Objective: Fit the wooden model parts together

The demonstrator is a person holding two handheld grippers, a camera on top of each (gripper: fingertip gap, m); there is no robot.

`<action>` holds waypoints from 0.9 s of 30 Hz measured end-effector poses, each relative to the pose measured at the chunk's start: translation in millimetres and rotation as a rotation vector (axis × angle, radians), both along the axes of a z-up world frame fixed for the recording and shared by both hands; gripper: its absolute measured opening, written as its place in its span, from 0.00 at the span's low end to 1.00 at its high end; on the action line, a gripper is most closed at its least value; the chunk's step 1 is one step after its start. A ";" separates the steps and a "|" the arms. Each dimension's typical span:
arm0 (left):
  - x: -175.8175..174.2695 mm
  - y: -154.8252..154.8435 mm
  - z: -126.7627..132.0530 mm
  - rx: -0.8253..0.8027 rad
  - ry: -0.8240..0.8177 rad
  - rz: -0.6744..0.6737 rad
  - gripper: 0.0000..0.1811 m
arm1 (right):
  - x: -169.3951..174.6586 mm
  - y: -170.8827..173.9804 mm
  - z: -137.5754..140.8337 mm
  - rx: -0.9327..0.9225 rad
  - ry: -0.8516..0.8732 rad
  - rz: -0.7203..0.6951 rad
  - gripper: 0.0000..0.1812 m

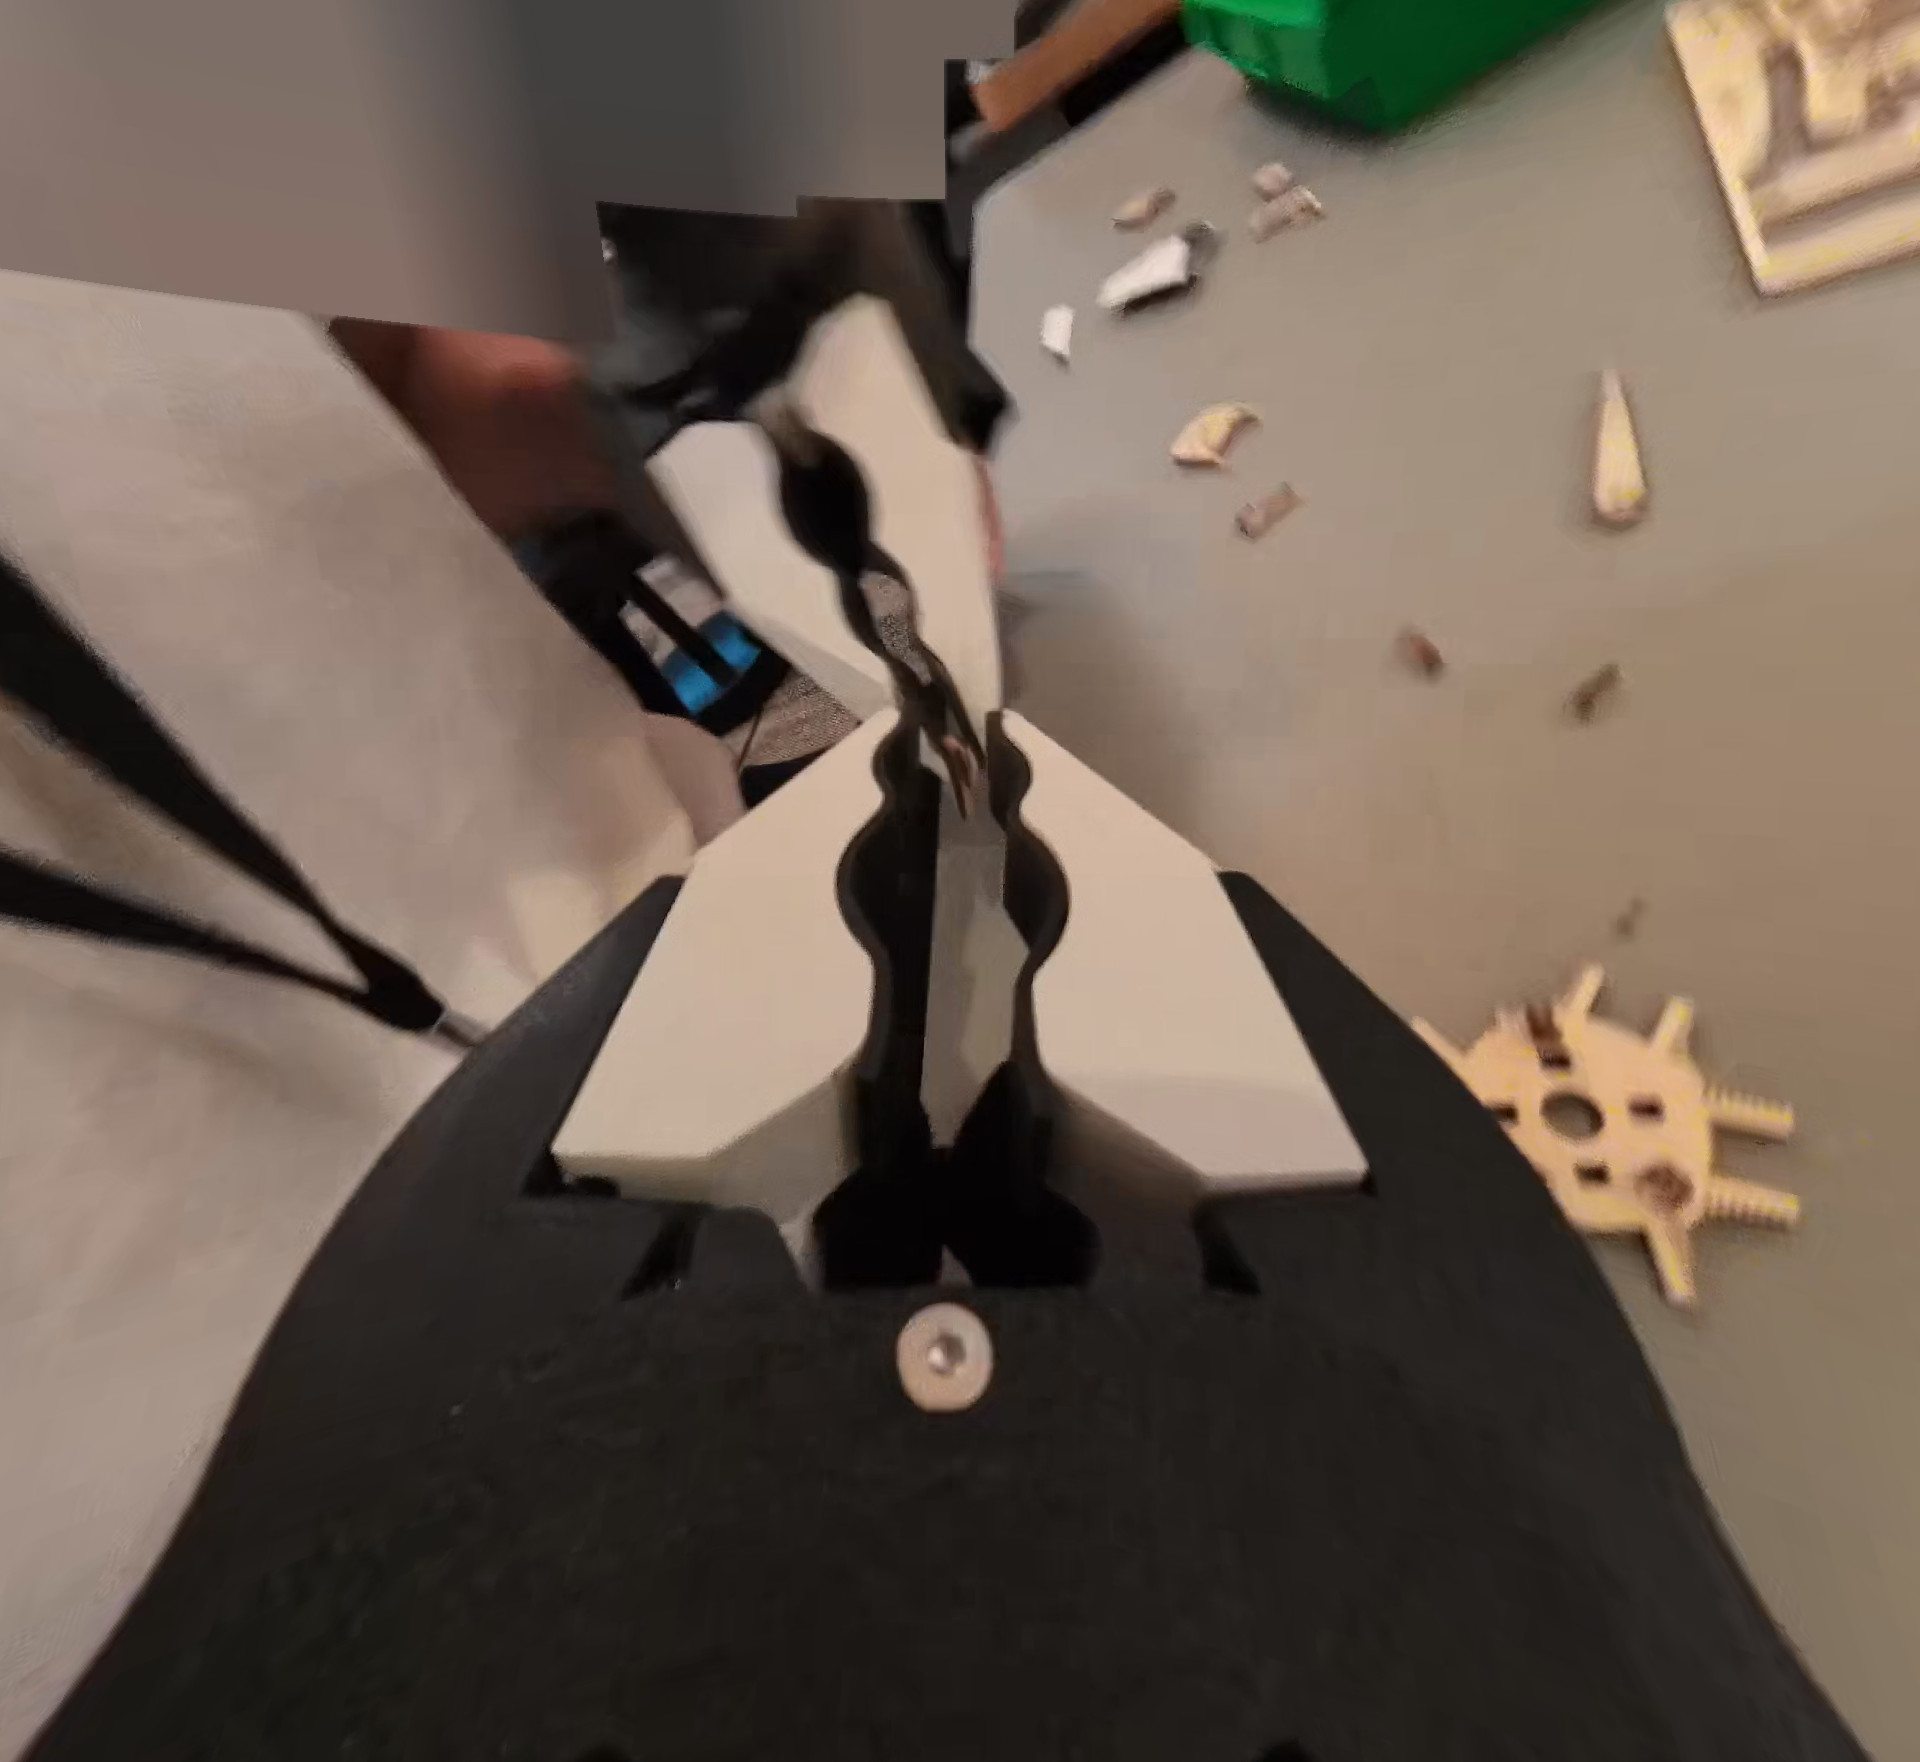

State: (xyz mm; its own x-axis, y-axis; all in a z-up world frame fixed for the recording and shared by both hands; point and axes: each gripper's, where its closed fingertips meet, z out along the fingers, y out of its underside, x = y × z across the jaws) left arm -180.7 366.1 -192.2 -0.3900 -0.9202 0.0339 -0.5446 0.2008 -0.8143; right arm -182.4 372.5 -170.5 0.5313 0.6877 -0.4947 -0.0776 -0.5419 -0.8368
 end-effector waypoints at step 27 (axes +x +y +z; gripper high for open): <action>-7.4 -20.0 112.4 -1.091 -0.049 -0.506 0.00 | -8.2 -16.1 103.3 0.216 0.573 0.274 0.07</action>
